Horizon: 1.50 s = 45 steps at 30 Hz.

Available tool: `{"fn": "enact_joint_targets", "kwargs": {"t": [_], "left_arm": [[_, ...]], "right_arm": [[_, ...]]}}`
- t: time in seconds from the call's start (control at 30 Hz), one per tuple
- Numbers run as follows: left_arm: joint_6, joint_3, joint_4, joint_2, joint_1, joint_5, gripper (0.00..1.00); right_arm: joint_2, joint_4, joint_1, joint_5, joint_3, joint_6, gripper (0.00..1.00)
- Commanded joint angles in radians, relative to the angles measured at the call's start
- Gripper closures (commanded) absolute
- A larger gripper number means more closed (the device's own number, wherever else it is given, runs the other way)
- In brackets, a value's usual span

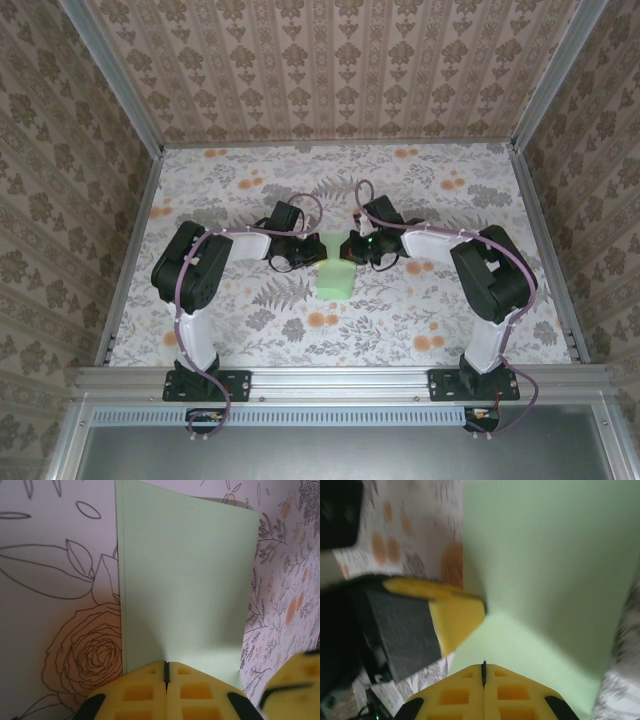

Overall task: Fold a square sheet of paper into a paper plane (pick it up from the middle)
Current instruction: First fold in half a square sheet of paper at the center of the table.

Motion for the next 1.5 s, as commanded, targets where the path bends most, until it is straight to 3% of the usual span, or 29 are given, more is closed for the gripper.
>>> {"fn": "enact_joint_targets", "kwargs": {"t": [0.0,0.77,0.97,1.2,1.47], "left_arm": [[0.014,-0.084,-0.231,0.108,0.001,-0.160,1.00],[0.003,-0.087,-0.235,0.126,-0.002,-0.191,1.00],[0.001,-0.093,-0.230,0.127,0.000,-0.193,1.00],[0.003,-0.088,-0.239,0.113,-0.009,-0.202,1.00],[0.002,-0.073,-0.254,0.111,-0.023,-0.214,1.00]], "right_arm": [[0.005,-0.002,0.009,-0.032,-0.025,0.016,1.00],[0.022,-0.160,0.001,-0.033,-0.130,-0.141,1.00],[-0.066,-0.162,-0.033,-0.055,-0.225,-0.204,1.00],[-0.202,-0.139,0.002,-0.068,-0.143,-0.169,1.00],[-0.052,-0.042,0.058,-0.060,-0.068,-0.101,1.00]]}}
